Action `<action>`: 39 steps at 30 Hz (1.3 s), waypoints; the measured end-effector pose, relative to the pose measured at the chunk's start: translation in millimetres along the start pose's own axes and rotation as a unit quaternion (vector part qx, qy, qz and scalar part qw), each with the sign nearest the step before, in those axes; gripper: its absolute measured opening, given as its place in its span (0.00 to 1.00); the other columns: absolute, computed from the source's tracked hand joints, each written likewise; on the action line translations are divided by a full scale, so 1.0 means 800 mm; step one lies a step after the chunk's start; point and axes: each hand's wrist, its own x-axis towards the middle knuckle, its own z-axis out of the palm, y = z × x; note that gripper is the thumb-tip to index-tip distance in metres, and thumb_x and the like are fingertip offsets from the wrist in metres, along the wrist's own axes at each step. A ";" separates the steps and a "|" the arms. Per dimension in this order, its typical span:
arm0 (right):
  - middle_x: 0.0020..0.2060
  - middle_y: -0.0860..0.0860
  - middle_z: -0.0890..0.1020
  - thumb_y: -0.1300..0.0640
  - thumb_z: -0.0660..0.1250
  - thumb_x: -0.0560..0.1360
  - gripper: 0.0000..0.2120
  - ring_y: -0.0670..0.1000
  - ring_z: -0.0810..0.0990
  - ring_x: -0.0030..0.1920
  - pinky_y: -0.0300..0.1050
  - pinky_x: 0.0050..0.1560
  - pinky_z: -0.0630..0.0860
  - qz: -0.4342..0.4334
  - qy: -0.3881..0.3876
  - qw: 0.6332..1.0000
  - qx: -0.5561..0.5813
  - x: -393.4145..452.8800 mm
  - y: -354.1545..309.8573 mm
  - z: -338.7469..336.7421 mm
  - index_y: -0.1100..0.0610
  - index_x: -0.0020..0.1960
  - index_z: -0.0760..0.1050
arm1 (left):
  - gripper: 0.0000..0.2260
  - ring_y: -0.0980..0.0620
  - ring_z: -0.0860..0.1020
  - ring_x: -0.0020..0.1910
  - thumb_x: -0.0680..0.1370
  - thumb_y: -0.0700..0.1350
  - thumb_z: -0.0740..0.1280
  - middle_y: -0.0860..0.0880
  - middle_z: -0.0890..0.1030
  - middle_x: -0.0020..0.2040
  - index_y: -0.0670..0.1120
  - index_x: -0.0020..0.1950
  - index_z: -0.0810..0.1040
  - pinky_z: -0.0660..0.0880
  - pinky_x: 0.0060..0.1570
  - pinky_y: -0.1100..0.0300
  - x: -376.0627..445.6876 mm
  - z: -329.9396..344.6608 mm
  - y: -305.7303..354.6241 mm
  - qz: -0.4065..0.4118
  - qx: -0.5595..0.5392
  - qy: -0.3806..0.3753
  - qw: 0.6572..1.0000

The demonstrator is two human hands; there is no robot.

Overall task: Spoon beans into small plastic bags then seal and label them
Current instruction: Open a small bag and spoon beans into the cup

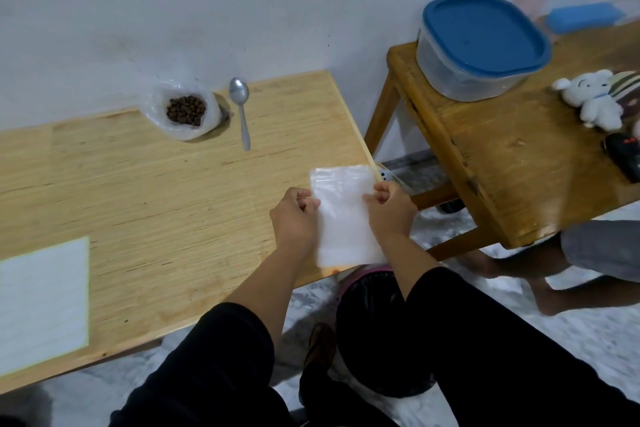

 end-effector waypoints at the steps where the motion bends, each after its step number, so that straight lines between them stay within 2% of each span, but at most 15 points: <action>1: 0.44 0.51 0.79 0.59 0.68 0.74 0.11 0.49 0.75 0.46 0.38 0.48 0.69 -0.003 -0.010 1.000 0.005 0.000 -0.002 -0.002 0.60 0.55 0.77 | 0.06 0.58 0.76 0.40 0.77 0.42 0.66 0.55 0.78 0.38 0.45 0.53 0.77 0.64 0.36 0.77 0.000 -0.002 0.003 0.002 -0.004 0.004 1.000; 4: 0.38 0.50 0.78 0.60 0.68 0.73 0.02 0.48 0.75 0.40 0.38 0.43 0.69 -0.025 -0.046 0.997 0.053 0.000 -0.015 -0.005 0.57 0.45 0.79 | 0.08 0.54 0.76 0.43 0.76 0.45 0.68 0.53 0.78 0.42 0.45 0.54 0.76 0.63 0.39 0.75 0.003 -0.014 0.018 0.004 -0.020 0.020 1.000; 7: 0.35 0.51 0.78 0.61 0.67 0.73 0.01 0.46 0.74 0.35 0.32 0.35 0.72 -0.042 -0.106 0.987 0.115 -0.003 -0.041 -0.013 0.57 0.43 0.76 | 0.11 0.55 0.75 0.44 0.76 0.47 0.69 0.52 0.79 0.45 0.46 0.57 0.76 0.65 0.42 0.72 0.014 -0.040 0.038 0.031 -0.038 0.041 0.998; 8: 0.35 0.52 0.78 0.62 0.66 0.74 0.02 0.47 0.75 0.36 0.31 0.35 0.72 -0.047 -0.135 0.981 0.131 -0.005 -0.052 -0.015 0.57 0.42 0.76 | 0.11 0.56 0.75 0.44 0.76 0.47 0.69 0.52 0.79 0.45 0.46 0.57 0.77 0.66 0.43 0.70 0.017 -0.052 0.044 0.044 -0.044 0.047 0.997; 11: 0.36 0.52 0.79 0.65 0.68 0.73 0.07 0.50 0.78 0.39 0.43 0.44 0.76 -0.083 -0.209 0.949 0.222 -0.009 -0.090 -0.016 0.55 0.41 0.74 | 0.07 0.56 0.75 0.40 0.75 0.45 0.69 0.52 0.79 0.40 0.46 0.52 0.78 0.66 0.38 0.71 0.026 -0.093 0.059 0.088 -0.041 0.062 0.993; 13: 0.35 0.49 0.81 0.66 0.68 0.73 0.09 0.47 0.80 0.37 0.39 0.42 0.77 -0.099 -0.243 0.929 0.263 -0.012 -0.123 -0.010 0.53 0.44 0.75 | 0.06 0.58 0.74 0.36 0.74 0.45 0.70 0.54 0.78 0.38 0.46 0.49 0.79 0.66 0.36 0.76 0.032 -0.123 0.065 0.112 -0.019 0.078 0.990; 17: 0.35 0.50 0.82 0.65 0.69 0.73 0.08 0.43 0.79 0.33 0.33 0.34 0.74 -0.142 -0.249 0.925 0.250 -0.028 -0.192 0.016 0.52 0.41 0.78 | 0.08 0.58 0.75 0.39 0.73 0.44 0.71 0.55 0.79 0.40 0.46 0.51 0.79 0.65 0.39 0.79 0.043 -0.179 0.076 0.115 -0.038 0.143 0.982; 21: 0.36 0.50 0.81 0.66 0.68 0.73 0.06 0.44 0.79 0.34 0.31 0.33 0.74 -0.147 -0.226 0.921 0.282 -0.053 -0.247 0.056 0.56 0.41 0.78 | 0.13 0.58 0.75 0.46 0.73 0.44 0.71 0.55 0.78 0.47 0.47 0.55 0.76 0.68 0.48 0.69 0.045 -0.225 0.086 0.140 -0.095 0.254 0.952; 23: 0.36 0.51 0.81 0.67 0.67 0.74 0.08 0.44 0.80 0.35 0.32 0.36 0.76 -0.141 -0.243 0.905 0.321 -0.068 -0.268 0.076 0.56 0.40 0.76 | 0.14 0.59 0.76 0.43 0.73 0.43 0.72 0.53 0.79 0.47 0.47 0.58 0.76 0.69 0.45 0.74 0.045 -0.244 0.089 0.125 -0.137 0.247 0.951; 25: 0.35 0.51 0.82 0.67 0.67 0.74 0.07 0.48 0.82 0.39 0.37 0.43 0.78 -0.127 -0.278 0.888 0.344 -0.084 -0.284 0.096 0.57 0.40 0.76 | 0.18 0.62 0.76 0.41 0.73 0.44 0.72 0.52 0.79 0.48 0.47 0.61 0.74 0.67 0.42 0.80 0.050 -0.261 0.085 0.097 -0.161 0.210 0.959; 28: 0.36 0.49 0.84 0.62 0.67 0.75 0.02 0.49 0.83 0.42 0.41 0.49 0.79 -0.106 -0.350 0.855 0.367 -0.106 -0.305 0.119 0.60 0.45 0.77 | 0.20 0.68 0.76 0.42 0.73 0.45 0.72 0.55 0.79 0.48 0.47 0.64 0.73 0.66 0.43 0.82 0.064 -0.284 0.073 0.096 -0.177 0.174 0.964; 30: 0.40 0.51 0.84 0.58 0.65 0.76 0.06 0.49 0.83 0.43 0.42 0.51 0.79 -0.091 -0.372 0.839 0.386 -0.112 -0.319 0.133 0.61 0.48 0.78 | 0.20 0.69 0.76 0.43 0.73 0.42 0.72 0.54 0.80 0.48 0.46 0.64 0.74 0.66 0.43 0.82 0.075 -0.298 0.064 0.107 -0.180 0.170 0.963; 35: 0.49 0.61 0.83 0.58 0.68 0.75 0.14 0.57 0.82 0.52 0.47 0.57 0.78 -0.095 -0.369 0.856 0.348 -0.119 -0.342 0.160 0.65 0.56 0.77 | 0.19 0.72 0.77 0.43 0.72 0.38 0.71 0.53 0.81 0.50 0.47 0.63 0.75 0.68 0.44 0.80 0.098 -0.328 0.047 0.125 -0.184 0.152 0.963; 37: 0.49 0.61 0.83 0.57 0.68 0.74 0.13 0.55 0.82 0.50 0.46 0.54 0.78 -0.097 -0.369 0.859 0.342 -0.119 -0.346 0.168 0.65 0.55 0.78 | 0.20 0.73 0.76 0.43 0.72 0.37 0.71 0.55 0.80 0.49 0.47 0.63 0.75 0.68 0.43 0.80 0.104 -0.334 0.045 0.136 -0.186 0.147 0.962; 39: 0.44 0.57 0.84 0.57 0.68 0.74 0.13 0.50 0.82 0.44 0.42 0.47 0.77 -0.102 -0.371 0.859 0.338 -0.120 -0.352 0.172 0.64 0.54 0.79 | 0.20 0.73 0.77 0.44 0.72 0.36 0.71 0.54 0.80 0.50 0.47 0.63 0.75 0.68 0.43 0.80 0.109 -0.339 0.044 0.145 -0.183 0.143 0.962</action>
